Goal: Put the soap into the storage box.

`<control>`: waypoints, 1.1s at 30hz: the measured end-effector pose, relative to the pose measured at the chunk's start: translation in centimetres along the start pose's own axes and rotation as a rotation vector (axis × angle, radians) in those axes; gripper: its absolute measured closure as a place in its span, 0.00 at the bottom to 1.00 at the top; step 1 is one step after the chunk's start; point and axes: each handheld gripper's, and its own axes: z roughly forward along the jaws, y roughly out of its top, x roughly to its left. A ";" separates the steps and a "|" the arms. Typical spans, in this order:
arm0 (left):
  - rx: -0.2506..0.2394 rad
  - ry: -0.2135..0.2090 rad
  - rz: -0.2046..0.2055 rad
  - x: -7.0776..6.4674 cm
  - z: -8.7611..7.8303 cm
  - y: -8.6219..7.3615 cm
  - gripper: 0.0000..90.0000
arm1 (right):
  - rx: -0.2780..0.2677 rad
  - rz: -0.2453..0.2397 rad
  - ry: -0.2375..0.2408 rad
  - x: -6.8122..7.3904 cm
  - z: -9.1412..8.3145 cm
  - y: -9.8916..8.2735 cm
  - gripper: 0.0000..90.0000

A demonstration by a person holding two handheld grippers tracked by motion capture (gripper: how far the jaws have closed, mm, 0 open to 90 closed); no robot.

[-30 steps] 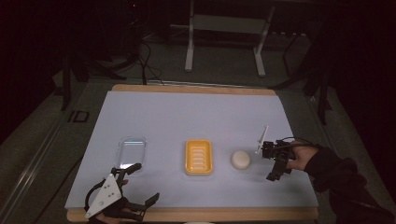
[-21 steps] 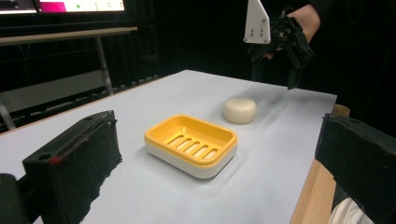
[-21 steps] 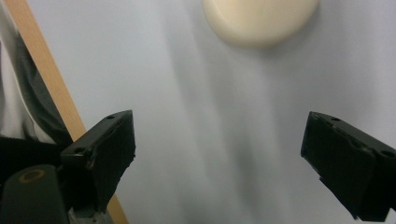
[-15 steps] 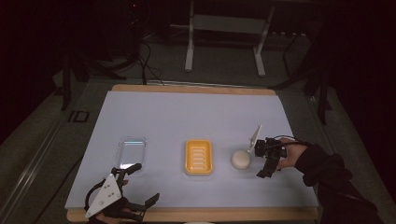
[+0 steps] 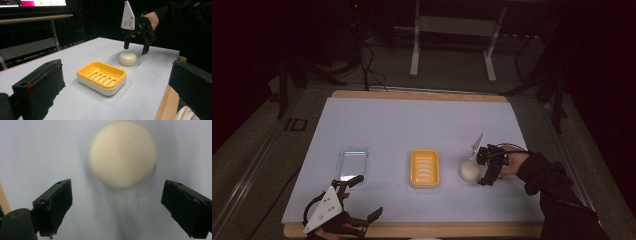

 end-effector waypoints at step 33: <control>0.002 -0.005 -0.001 0.0 0.0 -0.1 0.00 | -0.003 -0.034 -0.003 -0.5 3.4 2.2 0.25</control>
